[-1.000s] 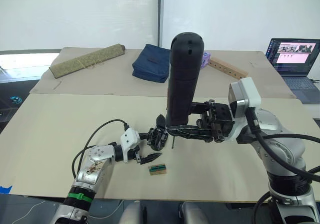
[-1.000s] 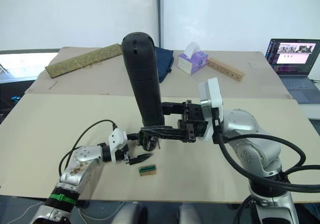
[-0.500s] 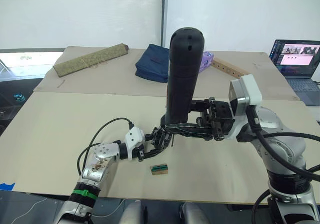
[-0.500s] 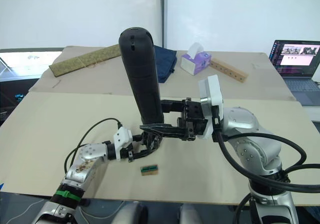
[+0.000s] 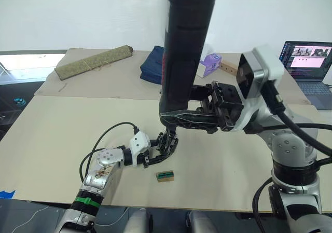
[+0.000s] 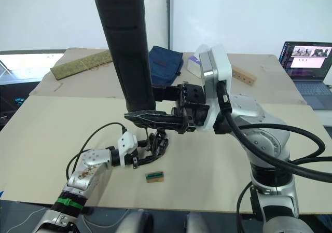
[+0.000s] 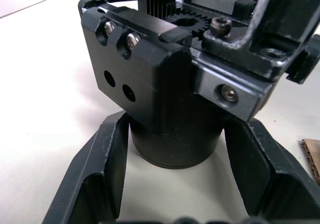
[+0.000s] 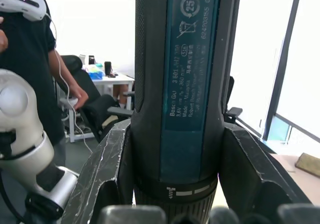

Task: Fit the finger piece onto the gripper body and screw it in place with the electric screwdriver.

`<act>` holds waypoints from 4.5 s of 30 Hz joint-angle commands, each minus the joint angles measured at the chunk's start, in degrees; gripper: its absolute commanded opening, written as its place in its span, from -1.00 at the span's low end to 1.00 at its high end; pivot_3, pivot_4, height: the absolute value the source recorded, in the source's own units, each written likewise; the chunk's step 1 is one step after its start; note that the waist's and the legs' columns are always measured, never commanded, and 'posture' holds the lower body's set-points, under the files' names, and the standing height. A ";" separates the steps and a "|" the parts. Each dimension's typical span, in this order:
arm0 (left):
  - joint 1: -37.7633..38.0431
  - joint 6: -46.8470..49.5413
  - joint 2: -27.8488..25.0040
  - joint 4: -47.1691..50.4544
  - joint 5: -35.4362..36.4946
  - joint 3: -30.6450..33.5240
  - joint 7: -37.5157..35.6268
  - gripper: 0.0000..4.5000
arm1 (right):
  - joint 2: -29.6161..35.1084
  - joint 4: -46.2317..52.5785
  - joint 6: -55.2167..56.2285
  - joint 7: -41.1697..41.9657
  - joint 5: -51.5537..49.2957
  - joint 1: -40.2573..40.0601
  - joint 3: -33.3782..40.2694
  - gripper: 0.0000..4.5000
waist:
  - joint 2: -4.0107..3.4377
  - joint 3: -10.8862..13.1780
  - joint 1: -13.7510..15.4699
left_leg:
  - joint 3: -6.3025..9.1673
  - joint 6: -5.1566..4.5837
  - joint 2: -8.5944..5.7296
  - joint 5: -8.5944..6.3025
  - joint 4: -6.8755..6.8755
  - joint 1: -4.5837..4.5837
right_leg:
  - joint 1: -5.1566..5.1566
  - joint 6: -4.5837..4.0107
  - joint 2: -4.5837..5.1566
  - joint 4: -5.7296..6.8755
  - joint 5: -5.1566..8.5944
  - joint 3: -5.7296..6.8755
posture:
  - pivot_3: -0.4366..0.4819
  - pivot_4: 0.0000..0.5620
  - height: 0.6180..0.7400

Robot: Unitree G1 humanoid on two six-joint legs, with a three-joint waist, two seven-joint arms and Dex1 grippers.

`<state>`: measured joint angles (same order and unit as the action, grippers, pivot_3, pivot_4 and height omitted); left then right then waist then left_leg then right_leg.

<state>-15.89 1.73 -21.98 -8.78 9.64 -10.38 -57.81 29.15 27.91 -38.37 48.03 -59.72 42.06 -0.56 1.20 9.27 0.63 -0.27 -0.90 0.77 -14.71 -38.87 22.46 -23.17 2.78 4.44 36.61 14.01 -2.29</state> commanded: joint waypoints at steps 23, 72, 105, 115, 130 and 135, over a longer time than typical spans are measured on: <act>2.10 4.42 -1.07 3.22 -0.83 -2.97 0.03 0.05 | -7.56 -6.79 -0.97 -3.41 13.81 4.48 -8.18 -0.14 | -0.01 0.00 -0.35 | 0.01 0.00 0.01 0.00 0.02 0.04 | -0.08 0.00 -0.02 0.03 0.00 0.03 | -0.05 -0.47 1.00; 3.30 7.49 -1.29 4.82 -0.68 -3.05 0.46 0.05 | -11.47 -9.52 1.45 1.07 22.91 0.37 -9.44 -0.14 | -0.01 0.00 -0.54 | 0.02 0.00 0.00 0.00 0.04 0.03 | -0.08 -0.01 -0.02 0.03 0.00 0.05 | -0.05 -0.47 1.00; 3.43 7.74 -1.24 4.27 -0.26 -2.54 0.56 0.05 | -10.84 -10.85 9.81 3.41 26.00 -8.21 -9.23 -0.14 | -0.03 -0.03 -0.72 | 0.02 0.00 0.00 0.00 0.06 -0.07 | 0.02 0.00 -0.02 0.01 0.00 0.03 | -0.05 -0.47 1.00; 3.22 7.82 -1.30 4.05 -0.17 -2.29 0.55 0.05 | -11.33 -12.39 10.92 1.88 27.41 -9.18 -10.56 -0.14 | -0.05 -0.06 -0.77 | 0.01 0.00 0.00 0.00 0.06 -0.11 | 0.04 0.00 -0.03 0.03 0.00 0.03 | -0.05 -0.47 1.00; 3.69 7.96 -1.47 4.38 -0.09 -2.13 0.68 0.05 | -10.74 -15.08 12.70 1.30 30.02 -10.12 -13.45 -0.14 | -0.19 -0.36 -1.02 | 0.01 0.00 0.01 0.00 0.09 -0.20 | 0.11 -0.01 -0.03 0.01 0.01 0.03 | -0.05 -0.47 1.00; 3.89 8.20 -1.46 4.75 -0.05 -2.12 0.81 0.05 | -10.40 -15.24 13.28 1.57 30.75 -10.53 -14.21 -0.14 | -0.25 -0.70 -1.20 | 0.01 0.01 0.01 0.00 0.11 -0.24 | 0.14 0.00 -0.04 0.01 0.01 0.02 | -0.05 -0.47 1.00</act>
<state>-13.62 8.60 -23.20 -3.30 9.58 -10.26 -55.96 17.37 15.57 -23.85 49.93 -32.64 33.16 -13.21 0.95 8.57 -0.57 -0.26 -0.90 0.78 -14.72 -38.75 22.22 -23.02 2.78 4.40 36.61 14.02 -2.26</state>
